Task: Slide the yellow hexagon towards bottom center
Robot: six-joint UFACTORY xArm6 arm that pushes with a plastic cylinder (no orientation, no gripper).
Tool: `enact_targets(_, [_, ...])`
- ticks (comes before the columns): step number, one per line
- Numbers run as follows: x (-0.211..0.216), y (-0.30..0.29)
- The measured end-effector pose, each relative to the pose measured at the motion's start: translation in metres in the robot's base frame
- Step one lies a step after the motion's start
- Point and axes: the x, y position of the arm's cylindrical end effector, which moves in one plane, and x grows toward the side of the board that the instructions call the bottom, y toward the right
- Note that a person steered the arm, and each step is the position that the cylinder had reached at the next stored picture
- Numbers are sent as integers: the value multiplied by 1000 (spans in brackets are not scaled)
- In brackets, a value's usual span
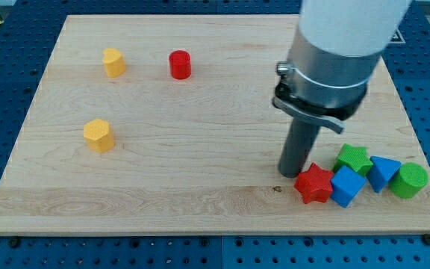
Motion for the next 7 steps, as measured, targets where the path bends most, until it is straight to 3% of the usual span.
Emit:
enact_targets(2, [-40, -91])
enact_targets(7, [-109, -250])
